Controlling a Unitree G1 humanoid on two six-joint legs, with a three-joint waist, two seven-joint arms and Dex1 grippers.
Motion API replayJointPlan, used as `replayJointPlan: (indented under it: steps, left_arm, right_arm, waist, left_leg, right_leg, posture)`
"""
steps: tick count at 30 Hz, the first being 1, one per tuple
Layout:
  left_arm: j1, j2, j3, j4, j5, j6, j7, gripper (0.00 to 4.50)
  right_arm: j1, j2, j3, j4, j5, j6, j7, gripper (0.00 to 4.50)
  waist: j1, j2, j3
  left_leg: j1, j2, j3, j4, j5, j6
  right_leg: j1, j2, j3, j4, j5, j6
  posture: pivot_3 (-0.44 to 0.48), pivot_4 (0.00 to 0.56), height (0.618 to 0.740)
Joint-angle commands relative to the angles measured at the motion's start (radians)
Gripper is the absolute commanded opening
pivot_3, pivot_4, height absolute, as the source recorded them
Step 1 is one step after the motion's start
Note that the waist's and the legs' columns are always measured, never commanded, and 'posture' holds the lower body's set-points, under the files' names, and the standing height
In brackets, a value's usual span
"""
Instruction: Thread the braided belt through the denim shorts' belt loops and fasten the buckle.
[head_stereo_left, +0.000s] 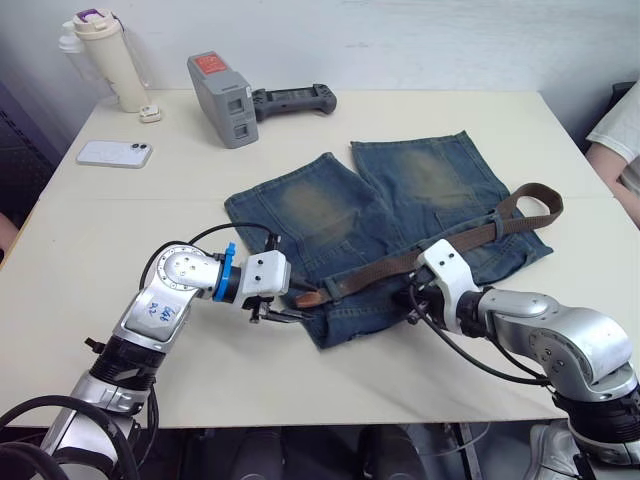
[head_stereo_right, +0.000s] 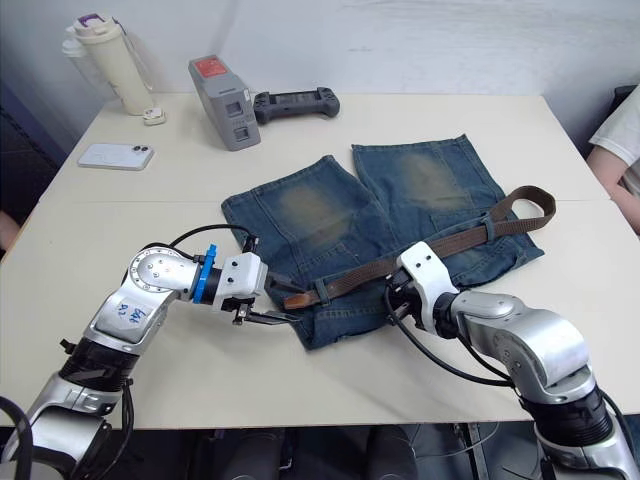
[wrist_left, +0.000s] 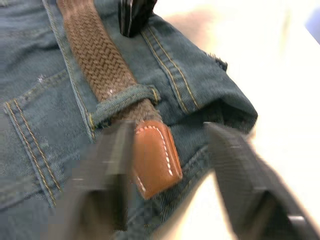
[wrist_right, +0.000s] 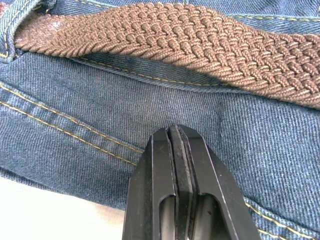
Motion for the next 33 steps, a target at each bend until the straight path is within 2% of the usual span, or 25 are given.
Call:
replayJointPlan:
  steps: [1, 9, 12, 14, 16, 18, 20, 30, 33]
  left_arm:
    - [0.002, -0.001, 0.010, 0.002, 0.018, -0.056, 0.024, 4.11]
    - [0.000, -0.013, 0.002, 0.057, 0.052, -0.098, 0.058, 4.11]
    - [-0.003, -0.015, 0.002, 0.067, 0.060, -0.107, 0.063, 3.32]
    - [-0.006, -0.021, 0.005, 0.067, 0.048, -0.100, 0.056, 2.35]
    - [-0.009, -0.026, 0.010, 0.067, 0.037, -0.086, 0.053, 1.62]
    - [-0.009, -0.026, 0.013, 0.068, 0.034, -0.076, 0.049, 0.60]
    - [-0.007, -0.023, 0.017, 0.065, 0.038, -0.074, 0.052, 0.10]
    - [0.023, 0.047, 0.097, 0.046, 0.023, -0.066, 0.065, 0.10]
    - [0.093, 0.122, 0.155, -0.074, -0.062, 0.093, 0.029, 0.10]
  right_arm:
    - [0.006, 0.007, 0.009, -0.003, -0.014, 0.025, 0.001, 0.00]
    - [0.003, 0.003, 0.013, -0.004, -0.025, 0.024, 0.007, 0.00]
    - [0.001, 0.009, 0.008, -0.008, -0.024, 0.027, 0.006, 0.00]
    - [-0.003, 0.011, 0.005, -0.009, -0.022, 0.030, 0.005, 0.00]
    - [-0.003, 0.012, 0.002, -0.011, -0.021, 0.034, 0.006, 0.00]
    - [-0.003, 0.012, 0.001, -0.012, -0.022, 0.037, 0.008, 0.00]
    - [0.001, 0.008, 0.002, -0.012, -0.024, 0.039, 0.010, 0.00]
    - [-0.017, -0.012, 0.022, 0.024, -0.044, 0.038, 0.046, 0.00]
    - [-0.037, -0.023, 0.037, 0.075, -0.057, 0.022, 0.076, 0.00]
  waist:
    - [0.000, 0.000, 0.000]
    - [0.000, 0.000, 0.000]
    - [0.000, 0.000, 0.000]
    - [0.000, 0.000, 0.000]
    - [0.001, 0.000, 0.000]
    - [0.000, 0.000, 0.000]
    - [0.000, 0.000, 0.000]
    - [-0.001, 0.000, 0.000]
    - [-0.005, 0.000, 0.000]
  left_leg:
    - [0.000, 0.000, 0.000, 0.000, 0.000, 0.000]
    - [0.000, 0.000, 0.000, 0.000, 0.000, 0.000]
    - [0.000, 0.000, 0.000, 0.000, 0.000, 0.000]
    - [0.000, 0.000, 0.000, 0.000, 0.000, 0.000]
    - [0.000, 0.000, 0.000, 0.000, 0.000, 0.000]
    - [0.000, 0.000, 0.000, 0.000, 0.000, 0.000]
    - [0.000, 0.000, 0.000, 0.000, 0.000, 0.000]
    - [0.000, 0.000, 0.000, 0.000, 0.000, 0.000]
    - [0.000, 0.000, 0.000, -0.001, 0.000, 0.000]
  right_leg:
    - [0.000, 0.000, 0.000, 0.000, 0.000, 0.000]
    - [0.000, 0.000, 0.000, 0.000, 0.000, 0.000]
    - [0.000, 0.000, 0.000, 0.000, 0.000, 0.000]
    - [0.000, 0.000, 0.000, 0.000, 0.000, 0.000]
    - [0.000, 0.000, 0.000, 0.000, 0.000, 0.000]
    - [0.000, 0.000, 0.000, 0.000, 0.000, 0.000]
    - [0.000, 0.000, 0.000, 0.000, 0.000, 0.000]
    - [0.000, 0.000, 0.000, 0.000, 0.000, 0.000]
    - [0.000, 0.000, 0.000, -0.001, 0.000, 0.000]
  posture:
    - [0.000, 0.150, 0.664]
    - [0.000, 0.150, 0.664]
    - [0.000, 0.150, 0.664]
    - [0.000, 0.150, 0.664]
    - [0.000, 0.150, 0.664]
    - [0.000, 0.150, 0.664]
    - [0.000, 0.150, 0.664]
    - [0.000, 0.150, 0.664]
    - [0.000, 0.150, 0.664]
